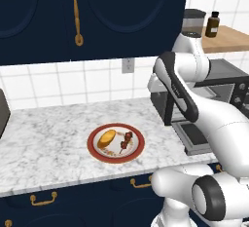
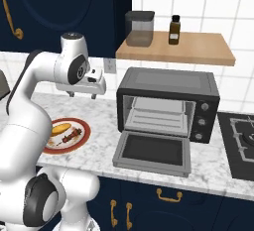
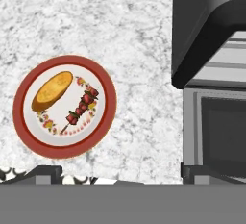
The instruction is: Pick up the kebab skewer and baguette bread, and place them inside the toaster oven. Close the toaster oven door and start by setting the timer.
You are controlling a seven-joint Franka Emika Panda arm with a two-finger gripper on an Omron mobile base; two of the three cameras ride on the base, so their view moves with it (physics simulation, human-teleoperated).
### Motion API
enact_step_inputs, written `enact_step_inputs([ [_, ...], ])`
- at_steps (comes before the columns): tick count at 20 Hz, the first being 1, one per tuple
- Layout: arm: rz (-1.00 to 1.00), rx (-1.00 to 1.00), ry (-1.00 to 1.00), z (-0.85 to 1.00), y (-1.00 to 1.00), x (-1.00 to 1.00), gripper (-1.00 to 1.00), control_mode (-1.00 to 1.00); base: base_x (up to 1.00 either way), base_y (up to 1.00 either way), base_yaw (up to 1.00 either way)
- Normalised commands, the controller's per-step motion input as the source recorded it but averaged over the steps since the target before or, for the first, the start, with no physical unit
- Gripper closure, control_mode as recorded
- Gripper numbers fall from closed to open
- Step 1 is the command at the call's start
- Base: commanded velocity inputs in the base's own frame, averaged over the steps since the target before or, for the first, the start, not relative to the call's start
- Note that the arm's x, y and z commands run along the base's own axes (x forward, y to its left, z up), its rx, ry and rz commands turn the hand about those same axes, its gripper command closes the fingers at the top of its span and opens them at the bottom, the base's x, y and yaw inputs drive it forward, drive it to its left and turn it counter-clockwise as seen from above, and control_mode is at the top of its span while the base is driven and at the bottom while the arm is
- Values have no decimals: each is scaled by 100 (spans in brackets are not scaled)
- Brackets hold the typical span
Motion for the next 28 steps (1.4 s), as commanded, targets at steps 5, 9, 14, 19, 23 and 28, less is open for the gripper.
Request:
enact_step_inputs([
  [5, 0, 0, 0, 0, 0, 0, -100, 100, 0, 0, 0],
  [9, 0, 0, 0, 0, 0, 0, -100, 100, 0, 0, 0],
  [14, 0, 0, 0, 0, 0, 0, -100, 100, 0, 0, 0],
  [19, 0, 0, 0, 0, 0, 0, -100, -100, 0, 0, 0],
  [23, 0, 0, 0, 0, 0, 0, -100, -100, 0, 0, 0],
  [28, 0, 2, -8, -27, -38, -27, -100, -100, 0, 0, 0],
])
